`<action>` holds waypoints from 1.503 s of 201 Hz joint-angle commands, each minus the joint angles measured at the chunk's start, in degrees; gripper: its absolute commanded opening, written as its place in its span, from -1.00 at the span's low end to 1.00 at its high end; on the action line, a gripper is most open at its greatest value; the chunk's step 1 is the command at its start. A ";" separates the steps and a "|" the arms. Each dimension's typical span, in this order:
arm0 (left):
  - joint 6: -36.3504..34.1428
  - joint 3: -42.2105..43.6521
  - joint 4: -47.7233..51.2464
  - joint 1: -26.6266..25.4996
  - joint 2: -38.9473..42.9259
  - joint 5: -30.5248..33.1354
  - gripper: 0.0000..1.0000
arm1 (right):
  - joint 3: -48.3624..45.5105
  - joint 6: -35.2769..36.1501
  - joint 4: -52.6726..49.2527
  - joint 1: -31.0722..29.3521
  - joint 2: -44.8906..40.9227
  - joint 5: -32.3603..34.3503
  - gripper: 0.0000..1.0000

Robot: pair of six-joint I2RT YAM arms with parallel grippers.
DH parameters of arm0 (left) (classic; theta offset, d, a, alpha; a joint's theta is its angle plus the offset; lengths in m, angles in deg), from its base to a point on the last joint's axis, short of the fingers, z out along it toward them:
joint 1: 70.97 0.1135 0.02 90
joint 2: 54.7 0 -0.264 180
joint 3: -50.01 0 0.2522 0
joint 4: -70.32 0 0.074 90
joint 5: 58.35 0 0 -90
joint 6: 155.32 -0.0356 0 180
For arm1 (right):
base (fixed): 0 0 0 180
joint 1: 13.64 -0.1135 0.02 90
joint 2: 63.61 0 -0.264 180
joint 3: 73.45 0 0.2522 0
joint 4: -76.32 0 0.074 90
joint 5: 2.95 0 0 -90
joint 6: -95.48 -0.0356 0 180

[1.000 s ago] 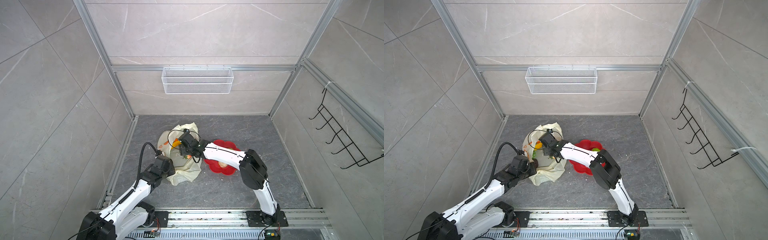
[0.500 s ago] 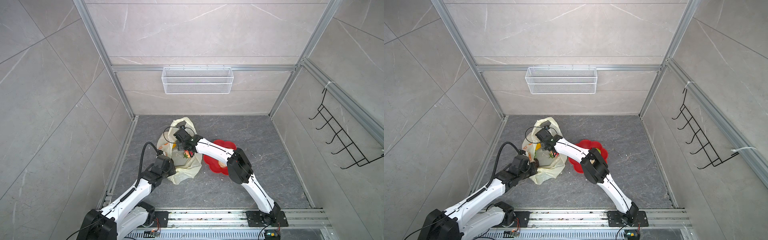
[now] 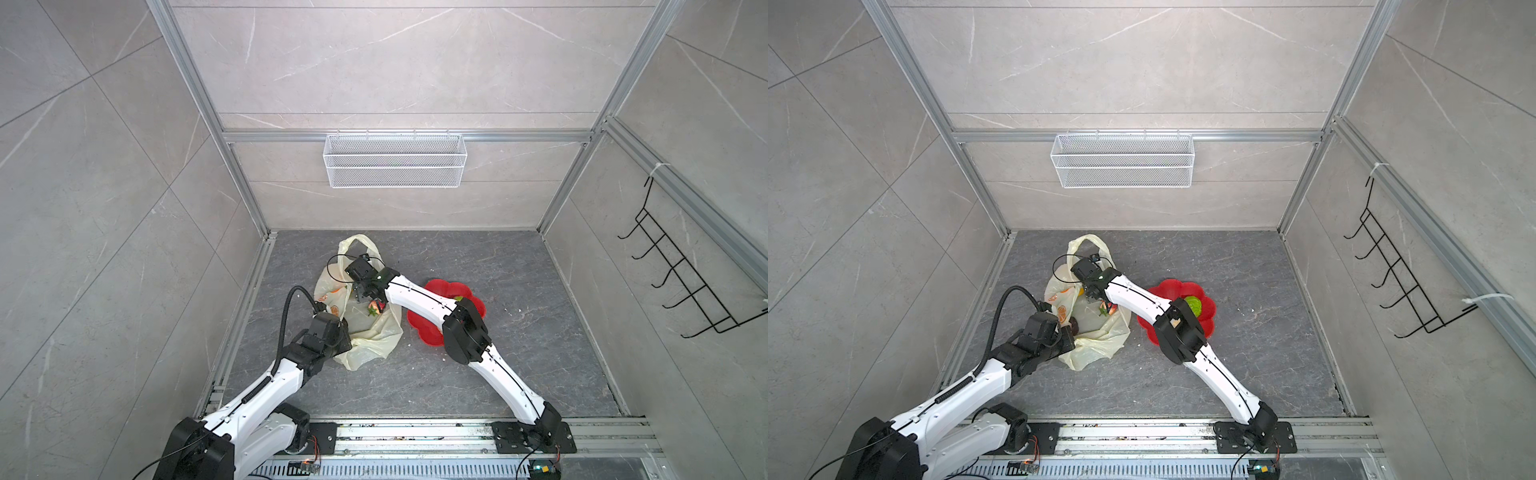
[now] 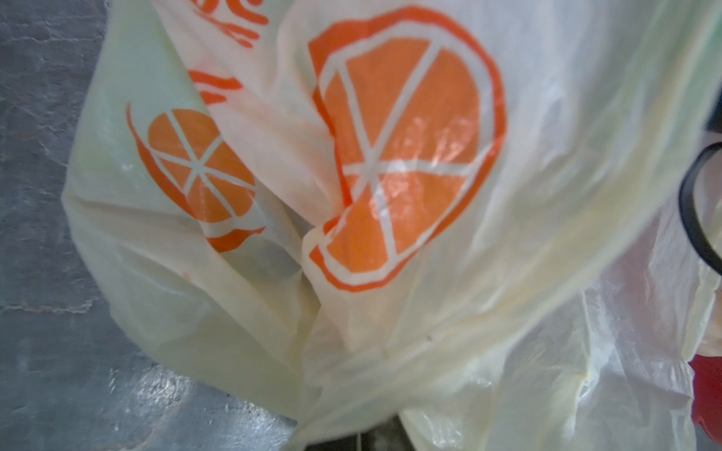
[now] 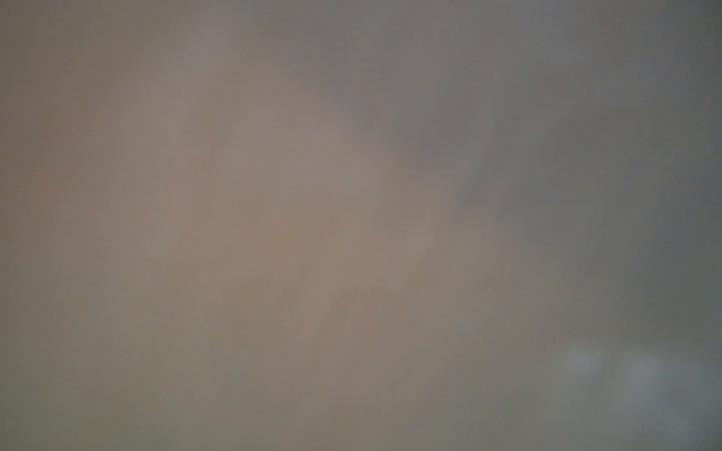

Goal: Take the fake fruits out of the plastic bag
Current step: 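Reach the right gripper down into the bag and grasp the red apple, then lift the red apple out of the bag and carry it to the red bowl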

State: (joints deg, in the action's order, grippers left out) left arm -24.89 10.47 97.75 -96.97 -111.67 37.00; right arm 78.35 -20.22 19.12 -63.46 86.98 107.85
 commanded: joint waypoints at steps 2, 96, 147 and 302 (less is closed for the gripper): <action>-0.81 0.00 -1.04 0.25 0.27 -0.79 -1.00 | 2.51 -0.08 -2.32 0.23 0.97 0.04 0.53; -0.79 0.02 -0.87 0.25 0.37 -0.34 -1.00 | -0.86 0.83 -0.79 -0.86 -3.04 0.03 0.41; -0.46 -0.14 0.66 0.25 1.30 0.89 -1.00 | -10.27 1.38 3.74 -2.30 -11.27 -0.55 0.41; 0.26 -1.71 2.85 0.51 0.95 4.06 -1.00 | -61.49 1.40 26.67 -4.32 -51.03 -9.26 0.43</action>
State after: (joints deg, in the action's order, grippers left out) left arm -24.81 10.67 99.78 -96.79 -110.49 40.34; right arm 22.37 -19.28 41.76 -67.73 43.07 100.52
